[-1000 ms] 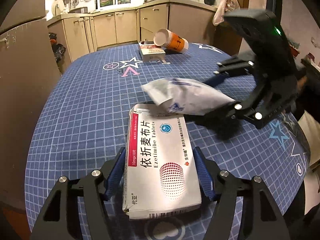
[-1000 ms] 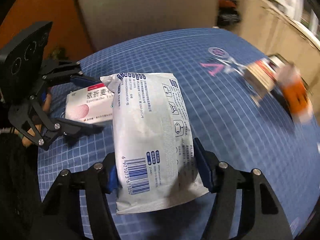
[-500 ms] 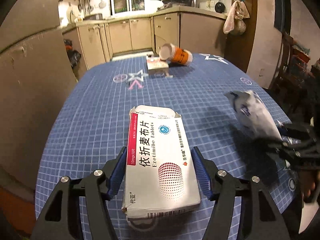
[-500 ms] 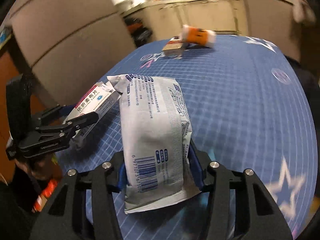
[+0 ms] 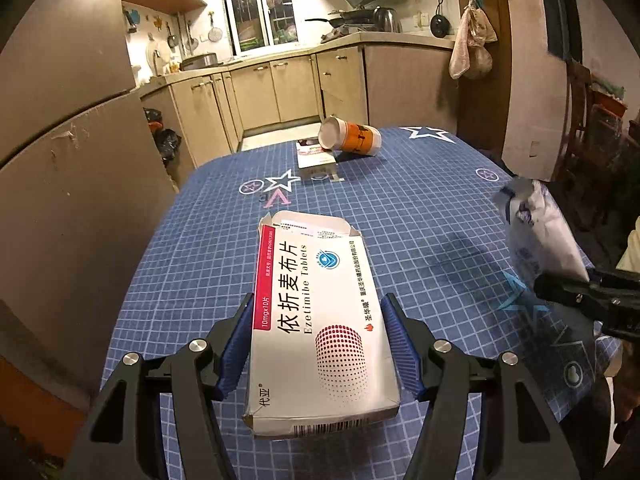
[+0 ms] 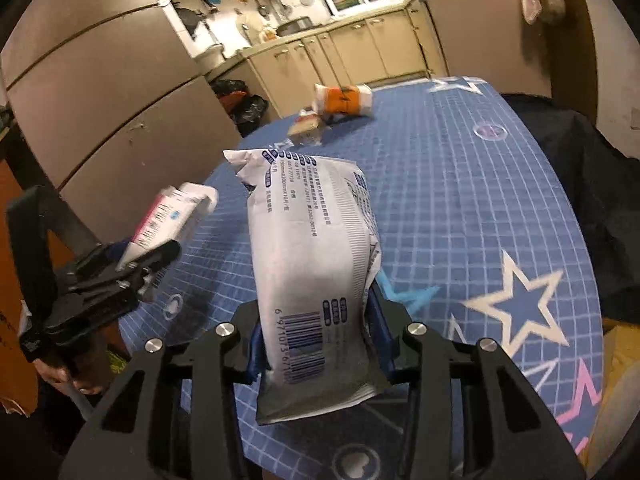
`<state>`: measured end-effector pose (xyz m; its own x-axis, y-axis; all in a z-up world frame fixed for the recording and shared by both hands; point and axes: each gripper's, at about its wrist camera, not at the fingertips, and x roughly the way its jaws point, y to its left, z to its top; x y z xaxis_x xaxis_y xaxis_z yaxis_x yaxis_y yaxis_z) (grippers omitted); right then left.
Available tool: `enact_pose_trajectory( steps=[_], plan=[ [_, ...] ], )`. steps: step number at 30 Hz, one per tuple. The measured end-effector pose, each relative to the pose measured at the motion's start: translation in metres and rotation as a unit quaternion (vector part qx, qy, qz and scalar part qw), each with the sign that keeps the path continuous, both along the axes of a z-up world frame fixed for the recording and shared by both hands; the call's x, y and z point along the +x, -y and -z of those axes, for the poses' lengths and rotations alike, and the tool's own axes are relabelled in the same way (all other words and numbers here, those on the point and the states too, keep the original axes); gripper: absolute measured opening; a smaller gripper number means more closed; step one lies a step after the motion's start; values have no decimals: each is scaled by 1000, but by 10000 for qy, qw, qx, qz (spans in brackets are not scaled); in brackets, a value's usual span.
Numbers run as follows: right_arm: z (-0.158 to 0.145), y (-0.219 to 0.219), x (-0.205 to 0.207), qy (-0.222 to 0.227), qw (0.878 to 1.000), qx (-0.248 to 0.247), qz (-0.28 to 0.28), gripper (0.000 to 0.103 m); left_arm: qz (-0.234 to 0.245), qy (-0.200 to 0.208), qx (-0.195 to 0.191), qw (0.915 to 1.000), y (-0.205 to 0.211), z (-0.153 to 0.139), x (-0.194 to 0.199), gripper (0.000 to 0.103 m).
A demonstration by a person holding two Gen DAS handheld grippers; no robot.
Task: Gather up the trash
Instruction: 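Grasp the white medicine box with the left tool while the right tool grasps the white packet, then carry the medicine box and white packet with both tools over the white bucket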
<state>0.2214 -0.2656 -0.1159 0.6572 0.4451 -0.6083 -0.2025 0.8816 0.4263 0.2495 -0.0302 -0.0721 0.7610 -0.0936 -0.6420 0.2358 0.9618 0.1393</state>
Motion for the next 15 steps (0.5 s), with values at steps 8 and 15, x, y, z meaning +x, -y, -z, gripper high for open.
enact_pose_trajectory(
  steps=[8, 15],
  plan=[
    [-19, 18, -18, 259, 9988, 234, 329, 38, -4, 154, 117, 9998, 12, -8, -5, 63],
    [-52, 45, -48, 753, 9950, 250, 610, 38, 172, 492, 152, 9985, 37, -30, -12, 63]
  ],
)
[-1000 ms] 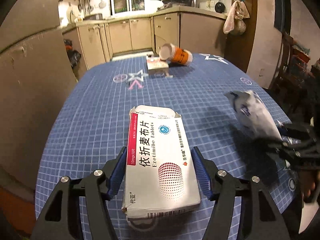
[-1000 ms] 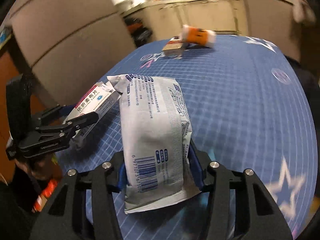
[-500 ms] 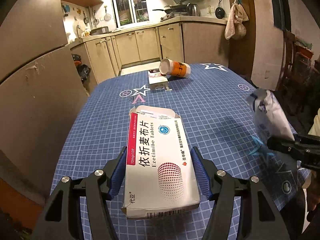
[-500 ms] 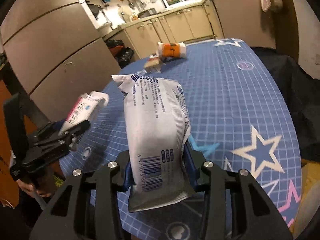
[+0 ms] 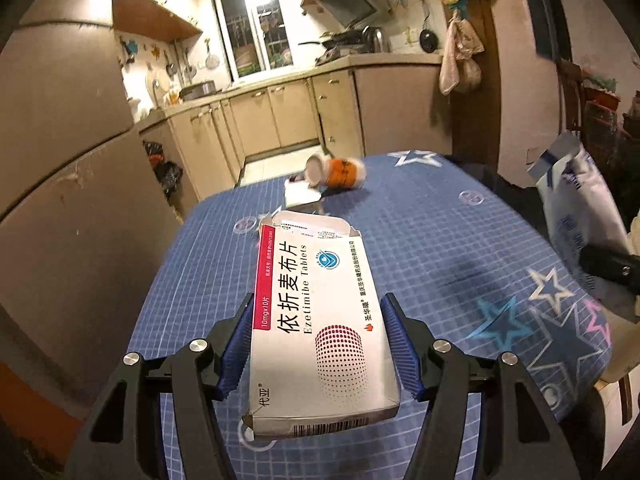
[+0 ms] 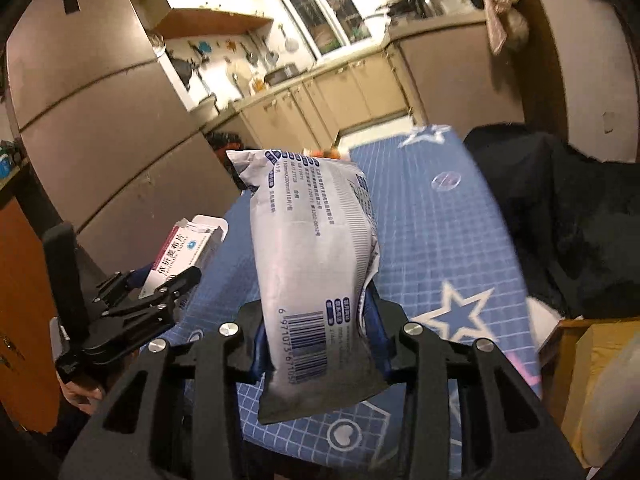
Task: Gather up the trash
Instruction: 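Carry the medicine box and white packet with both tools over the white bucket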
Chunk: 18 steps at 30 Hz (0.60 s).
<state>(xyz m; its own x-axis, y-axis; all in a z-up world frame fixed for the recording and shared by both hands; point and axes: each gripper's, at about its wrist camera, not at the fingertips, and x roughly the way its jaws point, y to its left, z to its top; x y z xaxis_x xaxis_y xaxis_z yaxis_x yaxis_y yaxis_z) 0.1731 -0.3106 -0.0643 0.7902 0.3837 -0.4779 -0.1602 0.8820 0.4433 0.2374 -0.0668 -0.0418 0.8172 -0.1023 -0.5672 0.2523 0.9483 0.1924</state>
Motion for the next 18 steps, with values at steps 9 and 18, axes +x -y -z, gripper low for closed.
enact_pose_trajectory(
  steps=[9, 18],
  plan=[
    [-24, 49, -48, 365, 9974, 24, 616, 38, 573, 354, -13, 9977, 58, -29, -14, 63],
    [-41, 107, -109, 684, 9866, 7, 1483, 38, 1384, 594, -15, 9886, 141, -49, -39, 63]
  ],
)
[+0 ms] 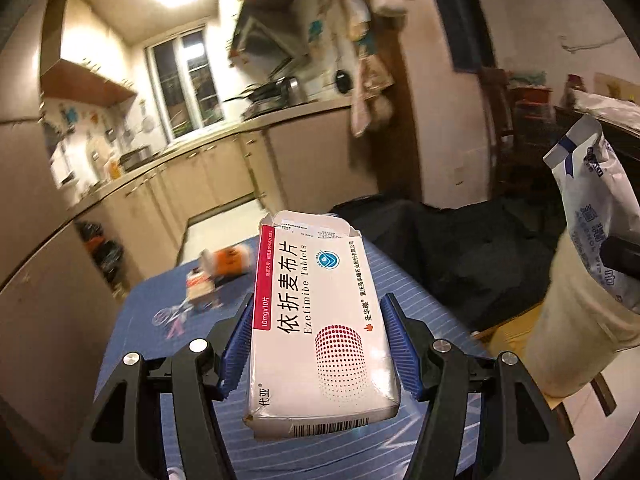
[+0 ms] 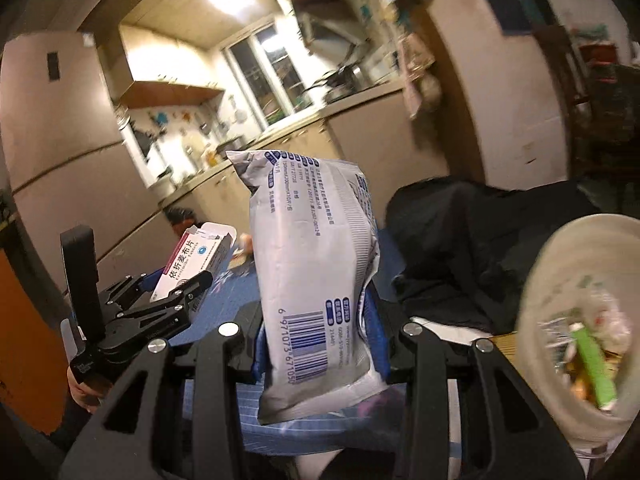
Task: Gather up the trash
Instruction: 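Carry the medicine box and white packet with both tools over the white bucket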
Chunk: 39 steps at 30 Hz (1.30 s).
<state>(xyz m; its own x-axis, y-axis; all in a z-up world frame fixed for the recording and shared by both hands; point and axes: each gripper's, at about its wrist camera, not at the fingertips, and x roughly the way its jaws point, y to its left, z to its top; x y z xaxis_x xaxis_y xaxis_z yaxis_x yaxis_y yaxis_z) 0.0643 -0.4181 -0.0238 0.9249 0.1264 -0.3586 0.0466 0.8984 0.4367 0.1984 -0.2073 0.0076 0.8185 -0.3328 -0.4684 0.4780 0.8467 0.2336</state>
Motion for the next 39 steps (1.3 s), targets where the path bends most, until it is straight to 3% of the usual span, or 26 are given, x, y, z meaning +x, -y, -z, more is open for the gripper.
enact_pose_trajectory(
  steps=[10, 20, 31, 39],
  plan=[
    [2, 67, -66, 92, 9940, -17, 1088, 38, 934, 162, 93, 9955, 101, -8, -38, 63],
    [5, 113, -114, 9, 9823, -205, 1860, 38, 1715, 196, 199, 9848, 196, -2, -68, 63],
    [15, 140, -140, -258, 9699, -495, 2370, 38, 2302, 333, 361, 9719, 268, 10, -104, 63],
    [24, 158, -145, -482, 9614, -685, 2623, 38, 2581, 189, 413, 9651, 303, 26, -112, 63]
  ],
)
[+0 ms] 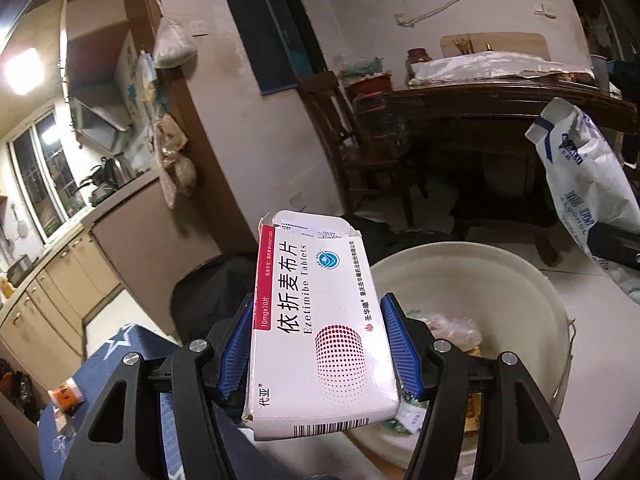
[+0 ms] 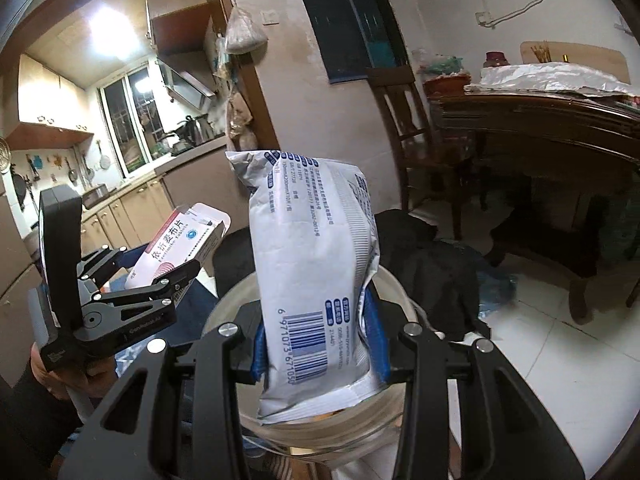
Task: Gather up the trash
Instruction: 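Carry the medicine box and white packet with both tools over the white bucket, then open both tools to drop the medicine box and packet into the bucket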
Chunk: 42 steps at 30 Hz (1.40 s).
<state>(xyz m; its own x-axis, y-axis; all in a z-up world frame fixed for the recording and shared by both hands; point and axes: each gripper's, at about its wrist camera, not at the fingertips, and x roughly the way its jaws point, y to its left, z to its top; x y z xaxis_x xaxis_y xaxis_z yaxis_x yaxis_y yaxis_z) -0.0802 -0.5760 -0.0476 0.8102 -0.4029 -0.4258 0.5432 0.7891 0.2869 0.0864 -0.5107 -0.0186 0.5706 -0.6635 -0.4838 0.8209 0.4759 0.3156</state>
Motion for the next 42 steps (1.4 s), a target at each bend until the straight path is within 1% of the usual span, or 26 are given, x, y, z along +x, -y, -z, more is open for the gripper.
enact_pose_trajectory(
  steps=[3, 10, 16, 22, 23, 25, 27, 28, 32, 38, 42],
  plan=[
    [5, 5, 2, -80, 9999, 3, 79, 38, 93, 9, 31, 10000, 10, 6, -4, 63],
    [23, 21, 8, -215, 9994, 202, 183, 38, 173, -23, 167, 9997, 23, 20, -3, 63],
    [34, 28, 17, -356, 9987, 338, 116, 38, 256, -314, 201, 9990, 26, 26, 9, 63],
    [35, 35, 27, -413, 9984, 389, 31, 39, 567, -665, 87, 9961, 27, 27, 15, 65],
    [34, 35, 30, -418, 9984, 391, 2, 40, 606, -733, 87, 9954, 28, 27, 16, 67],
    [36, 36, 34, -462, 9981, 405, -88, 47, 643, -839, 53, 9944, 29, 27, 19, 68],
    [39, 39, 36, -519, 9978, 408, -54, 58, 607, -928, -56, 9938, 28, 27, 25, 71],
    [38, 38, 36, -493, 9980, 402, -54, 60, 591, -993, -63, 9933, 28, 28, 30, 72],
    [37, 41, 31, -377, 9984, 416, -38, 60, 515, -1165, -54, 9918, 25, 31, 37, 72],
    [37, 42, 28, -372, 9985, 404, -20, 60, 560, -1136, -84, 9919, 22, 28, 35, 72],
    [39, 40, 30, -408, 9981, 455, -39, 60, 568, -1068, -31, 9926, 21, 29, 32, 72]
  ],
)
